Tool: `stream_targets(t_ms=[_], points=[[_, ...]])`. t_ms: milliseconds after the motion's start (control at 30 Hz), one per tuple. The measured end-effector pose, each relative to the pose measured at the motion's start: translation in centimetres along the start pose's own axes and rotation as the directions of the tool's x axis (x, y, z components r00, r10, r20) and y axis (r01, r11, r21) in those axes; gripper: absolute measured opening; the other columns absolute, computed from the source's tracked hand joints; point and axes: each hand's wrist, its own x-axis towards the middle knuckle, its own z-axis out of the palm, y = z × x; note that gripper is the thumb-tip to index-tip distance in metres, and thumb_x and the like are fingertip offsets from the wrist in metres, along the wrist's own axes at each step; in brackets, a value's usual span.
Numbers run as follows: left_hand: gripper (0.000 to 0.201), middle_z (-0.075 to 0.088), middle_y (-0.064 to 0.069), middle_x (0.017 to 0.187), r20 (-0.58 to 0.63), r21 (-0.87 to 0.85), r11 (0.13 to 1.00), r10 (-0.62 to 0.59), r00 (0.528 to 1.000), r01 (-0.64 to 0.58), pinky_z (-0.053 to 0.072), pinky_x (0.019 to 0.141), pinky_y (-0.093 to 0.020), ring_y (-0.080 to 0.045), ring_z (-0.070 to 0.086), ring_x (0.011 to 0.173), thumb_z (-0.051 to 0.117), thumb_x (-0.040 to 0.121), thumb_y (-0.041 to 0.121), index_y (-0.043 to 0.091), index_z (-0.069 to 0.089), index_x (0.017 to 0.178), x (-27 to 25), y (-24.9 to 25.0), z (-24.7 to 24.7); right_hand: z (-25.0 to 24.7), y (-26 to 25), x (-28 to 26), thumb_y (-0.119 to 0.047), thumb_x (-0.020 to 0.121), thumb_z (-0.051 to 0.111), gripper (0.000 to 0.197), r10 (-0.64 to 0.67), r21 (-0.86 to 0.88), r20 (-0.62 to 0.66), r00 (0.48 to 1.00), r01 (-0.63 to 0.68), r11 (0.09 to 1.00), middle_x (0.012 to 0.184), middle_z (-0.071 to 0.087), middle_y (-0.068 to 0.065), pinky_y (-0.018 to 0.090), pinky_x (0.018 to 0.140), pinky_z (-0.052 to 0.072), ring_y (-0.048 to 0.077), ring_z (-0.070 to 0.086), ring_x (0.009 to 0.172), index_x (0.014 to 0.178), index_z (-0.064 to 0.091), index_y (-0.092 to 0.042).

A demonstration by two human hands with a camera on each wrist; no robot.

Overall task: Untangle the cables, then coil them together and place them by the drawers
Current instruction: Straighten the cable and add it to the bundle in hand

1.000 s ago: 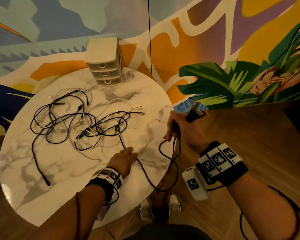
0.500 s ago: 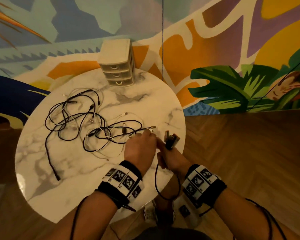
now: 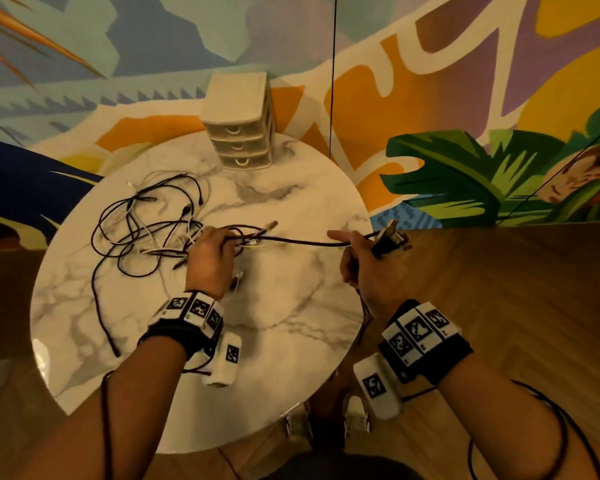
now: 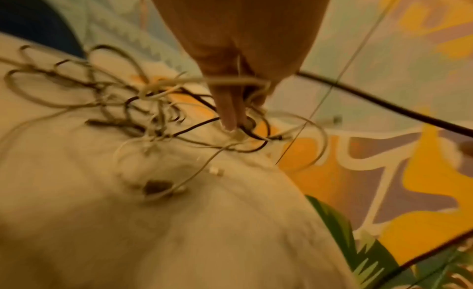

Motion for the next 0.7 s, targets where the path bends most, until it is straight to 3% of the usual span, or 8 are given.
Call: stream_targets(t_ms=[67, 100, 267, 367, 433, 533, 633, 700], points=[[0.019, 0.064, -0.012, 0.095, 0.266, 0.121, 0.992, -0.01, 0.964, -0.023, 0.045, 0.073, -0.032, -0.033, 0.061, 0.089, 0.054, 0.089, 0.021, 0.01, 0.069, 0.093, -1.0, -1.3, 1.4, -0.1, -0.5, 0.1, -0.036, 0.102, 0.029, 0.04, -0.011, 0.012, -0.019, 1.0, 0.012, 1.0, 0.052, 0.045, 0.0, 0.017, 0.046, 0.028, 0.008, 0.035, 0.048, 0.102, 0.068, -0.029], [0.018, 0.066, -0.012, 0.096, 0.312, 0.175, 0.983, -0.006, 0.95, -0.051, 0.043, 0.073, -0.032, -0.034, 0.061, 0.091, 0.055, 0.09, 0.02, 0.011, 0.069, 0.095, -1.5, -1.9, 1.8, 0.0, -0.7, 0.2, -0.037, 0.102, 0.029, 0.041, -0.016, 0.024, -0.034, 0.999, 0.017, 1.0, 0.052, 0.045, 0.0, 0.017, 0.045, 0.027, 0.008, 0.034, 0.048, 0.1, 0.069, -0.03], [0.017, 0.068, -0.014, 0.095, 0.043, 0.204, 0.979, 0.013, 0.999, -0.022, 0.049, 0.07, -0.037, -0.034, 0.062, 0.086, 0.051, 0.093, 0.017, 0.012, 0.064, 0.102, -1.1, -1.9, 0.1, -0.3, -1.6, 0.5, -0.037, 0.102, 0.028, 0.046, 0.004, 0.129, -0.161, 0.987, 0.017, 0.991, 0.051, 0.05, -0.003, 0.017, 0.044, 0.026, 0.01, 0.036, 0.05, 0.087, 0.07, -0.026], [0.018, 0.067, -0.015, 0.096, 0.062, 0.269, 0.963, 0.012, 0.998, -0.028, 0.047, 0.071, -0.037, -0.035, 0.062, 0.088, 0.051, 0.094, 0.018, 0.008, 0.065, 0.1, -1.2, -1.5, -1.1, -0.7, -2.2, 0.7, -0.036, 0.102, 0.028, 0.046, 0.019, 0.159, -0.193, 0.981, 0.012, 0.987, 0.052, 0.052, -0.002, 0.018, 0.044, 0.026, 0.01, 0.037, 0.05, 0.085, 0.069, -0.023], [0.02, 0.067, -0.011, 0.082, 0.059, 0.217, 0.976, 0.024, 0.998, -0.037, 0.049, 0.066, -0.036, -0.032, 0.063, 0.076, 0.048, 0.095, 0.022, 0.01, 0.064, 0.091, -1.3, -1.1, -2.2, -0.9, -2.4, 1.0, -0.035, 0.103, 0.027, 0.047, 0.027, 0.156, -0.203, 0.979, 0.005, 0.988, 0.053, 0.051, 0.001, 0.017, 0.044, 0.026, 0.009, 0.036, 0.049, 0.085, 0.068, -0.021], [0.021, 0.066, -0.011, 0.069, 0.12, -0.116, 0.987, -0.097, 0.988, 0.111, 0.052, 0.054, -0.034, -0.024, 0.062, 0.056, 0.049, 0.096, 0.02, 0.009, 0.062, 0.084, -1.4, 1.2, -3.1, -1.5, -2.6, 1.0, -0.034, 0.103, 0.026, 0.047, 0.038, 0.172, -0.249, 0.968, 0.006, 0.985, 0.052, 0.05, 0.001, 0.015, 0.041, 0.024, 0.007, 0.034, 0.044, 0.085, 0.067, -0.017], [0.02, 0.065, -0.022, 0.074, 0.421, -0.475, 0.788, -0.188, 0.888, 0.392, 0.052, 0.045, -0.028, -0.023, 0.061, 0.049, 0.048, 0.096, 0.011, -0.005, 0.06, 0.091, -3.2, 4.6, -2.5, -2.7, -2.7, 0.8, -0.037, 0.102, 0.027, 0.048, 0.018, 0.151, -0.276, 0.961, 0.025, 0.988, 0.051, 0.053, -0.001, 0.015, 0.042, 0.025, 0.011, 0.037, 0.049, 0.085, 0.068, -0.019], [0.021, 0.067, -0.023, 0.079, 0.665, -0.442, 0.719, -0.137, 0.734, 0.535, 0.054, 0.048, -0.029, -0.024, 0.064, 0.051, 0.049, 0.096, 0.013, -0.004, 0.06, 0.093, -5.1, 5.6, -0.7, -3.9, -3.0, 0.7, -0.036, 0.103, 0.027, 0.048, 0.0, 0.131, -0.298, 0.955, 0.041, 0.991, 0.048, 0.056, -0.004, 0.015, 0.042, 0.025, 0.012, 0.039, 0.048, 0.082, 0.068, -0.021]])
